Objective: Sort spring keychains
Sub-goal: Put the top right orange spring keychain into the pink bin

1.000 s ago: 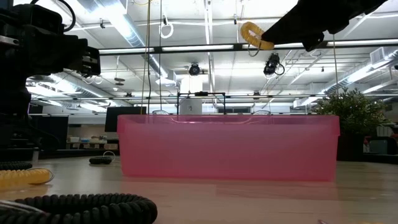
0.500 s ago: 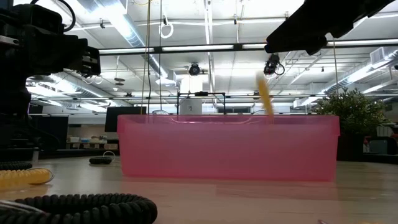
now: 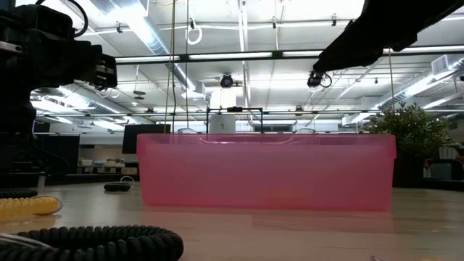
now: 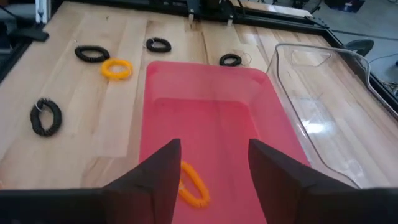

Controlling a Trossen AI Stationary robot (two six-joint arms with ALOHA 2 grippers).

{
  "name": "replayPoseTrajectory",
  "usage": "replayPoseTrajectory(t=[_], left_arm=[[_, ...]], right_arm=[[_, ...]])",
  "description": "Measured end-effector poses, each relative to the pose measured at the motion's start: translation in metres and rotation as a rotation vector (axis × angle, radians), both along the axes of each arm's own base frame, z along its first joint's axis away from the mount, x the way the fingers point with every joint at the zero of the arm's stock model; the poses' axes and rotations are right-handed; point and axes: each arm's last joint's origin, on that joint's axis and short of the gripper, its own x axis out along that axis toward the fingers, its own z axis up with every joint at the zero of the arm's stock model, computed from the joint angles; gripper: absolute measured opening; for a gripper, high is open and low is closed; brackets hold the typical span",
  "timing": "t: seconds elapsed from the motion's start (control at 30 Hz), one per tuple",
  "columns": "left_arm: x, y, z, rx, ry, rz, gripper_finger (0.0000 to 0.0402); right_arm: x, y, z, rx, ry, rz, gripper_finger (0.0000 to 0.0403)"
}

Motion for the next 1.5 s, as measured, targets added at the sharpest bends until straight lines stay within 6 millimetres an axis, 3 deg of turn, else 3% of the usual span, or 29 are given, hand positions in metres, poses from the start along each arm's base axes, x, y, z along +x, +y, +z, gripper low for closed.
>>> replayPoseTrajectory(t=[0.27,0.63,0.87,1.13,1.5], left_arm=[[0.000,0.000,0.000,0.000,0.000,0.000,0.0069],[0.000,0.000,0.000,0.000,0.000,0.000,0.0069],[0.000,0.000,0.000,0.000,0.000,0.000,0.0069],[0.000,0.000,0.000,0.000,0.001,0.000,0.0069],[0.000,0.000,0.000,0.000,0.000,0.000,0.0069]], right_arm=[[0.000,0.000,0.000,-0.120,0.022,0.061,0.0178],[-0.004,-0.006,-0.008,-0.080,0.097,0.012,0.0150],[-0.006,-0.034,-0.015,-0.081,0.239,-0.092,0.0145],[-0.006,-0.065,-0.009,-0.041,0.298,-0.130,0.0145],[-0.018,-0.111,-0.012,0.025,0.435,-0.352,0.0145]])
